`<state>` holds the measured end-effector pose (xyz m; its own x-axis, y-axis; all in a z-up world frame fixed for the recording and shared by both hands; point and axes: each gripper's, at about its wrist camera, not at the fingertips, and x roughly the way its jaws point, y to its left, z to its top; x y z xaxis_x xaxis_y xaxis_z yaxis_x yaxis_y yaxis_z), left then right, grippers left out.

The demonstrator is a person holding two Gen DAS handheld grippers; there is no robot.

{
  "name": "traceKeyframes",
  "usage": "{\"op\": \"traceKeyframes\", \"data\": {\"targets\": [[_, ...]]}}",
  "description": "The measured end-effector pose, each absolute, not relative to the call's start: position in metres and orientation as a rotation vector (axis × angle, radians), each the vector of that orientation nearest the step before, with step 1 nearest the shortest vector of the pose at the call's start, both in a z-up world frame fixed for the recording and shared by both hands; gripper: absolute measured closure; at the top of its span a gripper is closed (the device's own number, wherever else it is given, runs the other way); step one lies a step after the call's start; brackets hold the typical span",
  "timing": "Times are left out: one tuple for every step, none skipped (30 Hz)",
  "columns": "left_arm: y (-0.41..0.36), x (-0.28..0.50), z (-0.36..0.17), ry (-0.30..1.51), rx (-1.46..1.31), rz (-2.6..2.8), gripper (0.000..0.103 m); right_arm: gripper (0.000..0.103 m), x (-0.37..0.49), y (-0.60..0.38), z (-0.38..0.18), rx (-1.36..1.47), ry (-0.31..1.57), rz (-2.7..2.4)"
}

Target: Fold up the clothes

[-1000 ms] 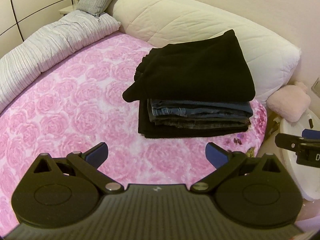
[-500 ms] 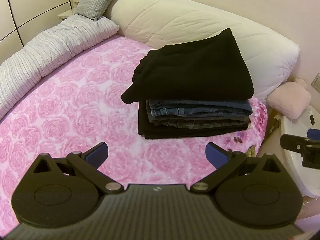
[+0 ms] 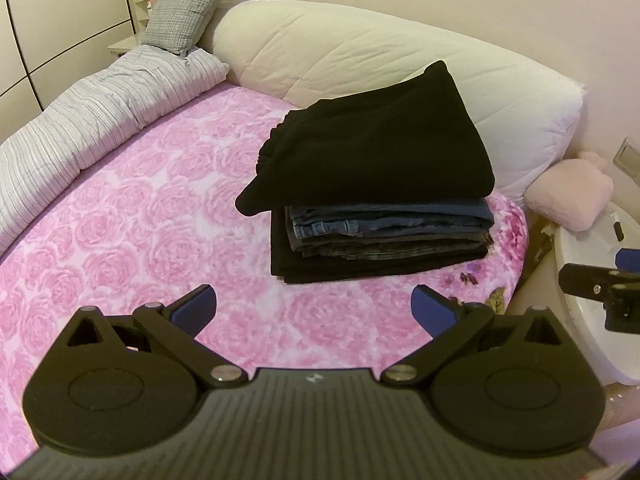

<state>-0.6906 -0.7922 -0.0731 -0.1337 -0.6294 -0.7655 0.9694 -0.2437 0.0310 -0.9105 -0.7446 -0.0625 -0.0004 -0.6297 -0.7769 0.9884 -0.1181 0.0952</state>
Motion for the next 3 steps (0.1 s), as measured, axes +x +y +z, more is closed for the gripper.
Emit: {"op": "traceKeyframes", "data": {"targets": [[-0.7907,-0.6907,-0.0725,0.583,0.802,-1.678,0.001,0.015,-0.9105,-0.7434,-0.0619,0.810,0.588,-1.524],[-0.7893,-0.6908,-0.0719,0.580,0.798,-1.682,0.001,0.015,-0.9102,-0.7425,-0.0612,0.809,0.588,-1.527],[-0.7880,-0.6909,-0.0710,0.576,0.793,-1.685,0.001,0.015,-0.9101,-0.7412,-0.0606,0.808,0.588,-1.529]]}}
